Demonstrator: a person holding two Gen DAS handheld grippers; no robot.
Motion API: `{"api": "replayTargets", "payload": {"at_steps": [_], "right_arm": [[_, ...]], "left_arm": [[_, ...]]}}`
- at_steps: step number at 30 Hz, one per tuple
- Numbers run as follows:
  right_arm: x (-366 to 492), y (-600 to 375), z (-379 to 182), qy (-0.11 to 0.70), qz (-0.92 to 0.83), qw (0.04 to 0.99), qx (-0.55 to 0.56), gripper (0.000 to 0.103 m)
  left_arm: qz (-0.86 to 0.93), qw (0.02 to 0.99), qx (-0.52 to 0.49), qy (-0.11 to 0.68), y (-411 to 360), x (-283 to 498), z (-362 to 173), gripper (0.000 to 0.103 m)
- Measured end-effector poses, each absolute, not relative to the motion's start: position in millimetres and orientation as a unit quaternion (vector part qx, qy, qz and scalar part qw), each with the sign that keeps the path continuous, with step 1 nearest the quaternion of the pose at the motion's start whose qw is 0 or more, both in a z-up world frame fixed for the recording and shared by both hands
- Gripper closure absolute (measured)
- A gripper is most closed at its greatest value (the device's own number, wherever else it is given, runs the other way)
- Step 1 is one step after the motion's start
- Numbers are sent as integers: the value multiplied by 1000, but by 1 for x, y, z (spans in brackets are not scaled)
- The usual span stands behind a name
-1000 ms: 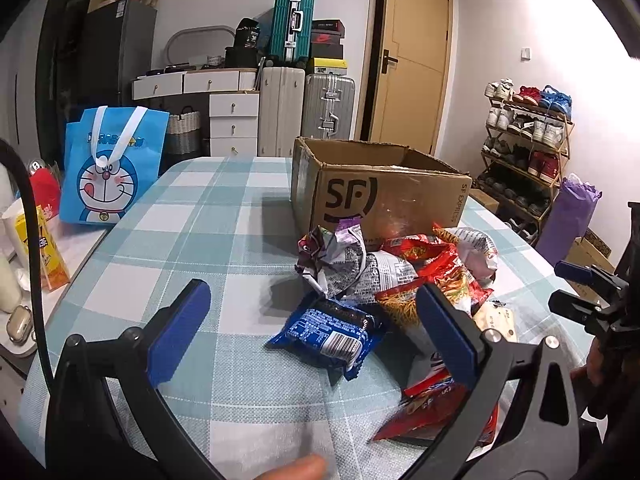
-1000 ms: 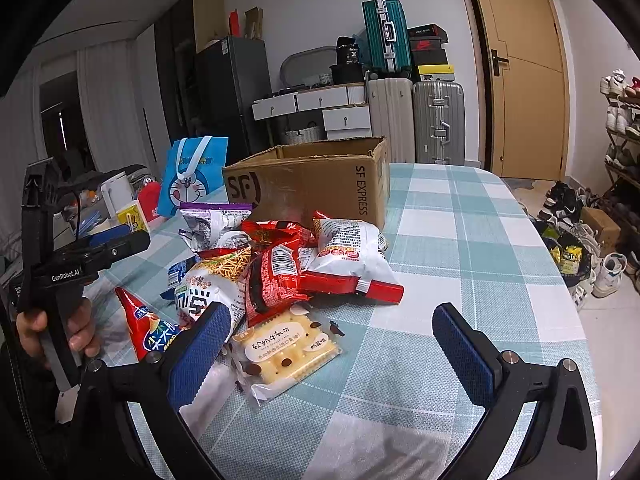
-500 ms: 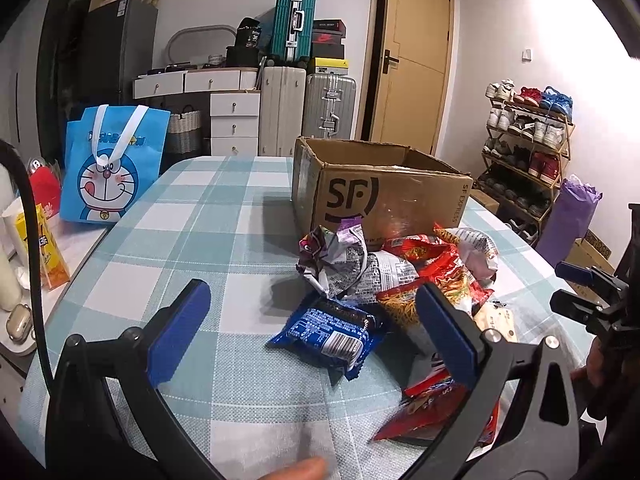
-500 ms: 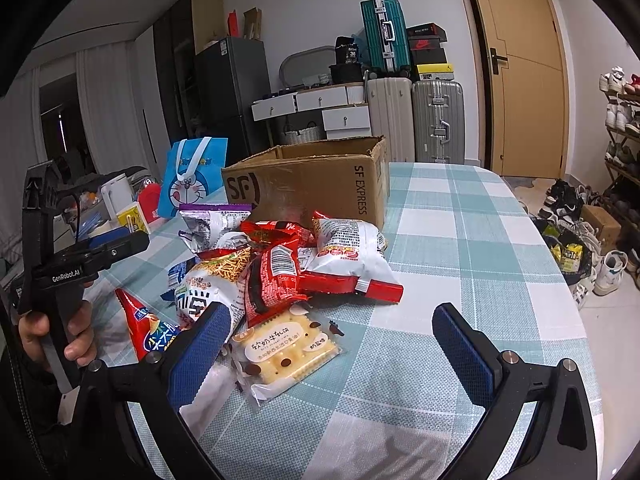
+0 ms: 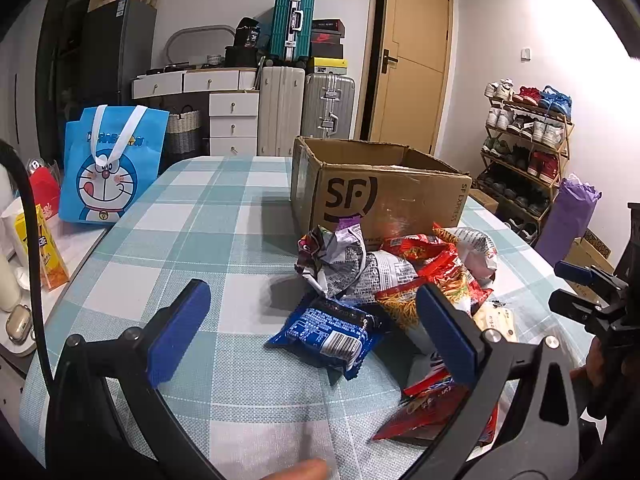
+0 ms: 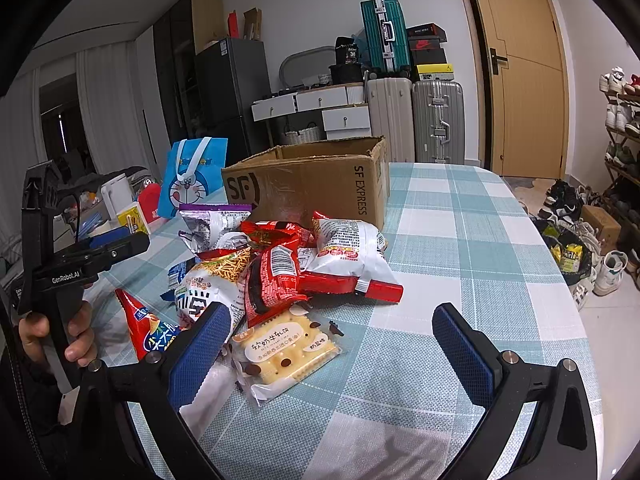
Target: Organize snacks
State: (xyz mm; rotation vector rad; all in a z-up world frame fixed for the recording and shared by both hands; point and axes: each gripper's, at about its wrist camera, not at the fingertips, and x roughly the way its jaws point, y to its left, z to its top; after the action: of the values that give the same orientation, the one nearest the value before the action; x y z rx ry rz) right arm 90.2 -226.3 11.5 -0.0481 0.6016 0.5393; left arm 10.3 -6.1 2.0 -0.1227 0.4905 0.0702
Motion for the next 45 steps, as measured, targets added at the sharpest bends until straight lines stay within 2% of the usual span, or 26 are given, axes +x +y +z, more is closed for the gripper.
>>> {"api": "replayTargets", "payload": {"at_steps": [6, 9, 29, 45], "right_arm": [[90, -226, 12, 293, 261, 919, -24, 0], [90, -227, 12, 292, 262, 919, -24, 0], [88, -222, 13, 293, 263, 918, -38, 0], [102, -198, -8, 394, 262, 875, -99, 0]], "left_arm": [[36, 968, -61, 242, -8, 9, 2, 1], [22, 961, -67, 267, -8, 13, -2, 1], [-7, 965, -43, 258, -28, -12, 7, 1], [-69, 944, -24, 322, -68, -17, -12, 1]]}}
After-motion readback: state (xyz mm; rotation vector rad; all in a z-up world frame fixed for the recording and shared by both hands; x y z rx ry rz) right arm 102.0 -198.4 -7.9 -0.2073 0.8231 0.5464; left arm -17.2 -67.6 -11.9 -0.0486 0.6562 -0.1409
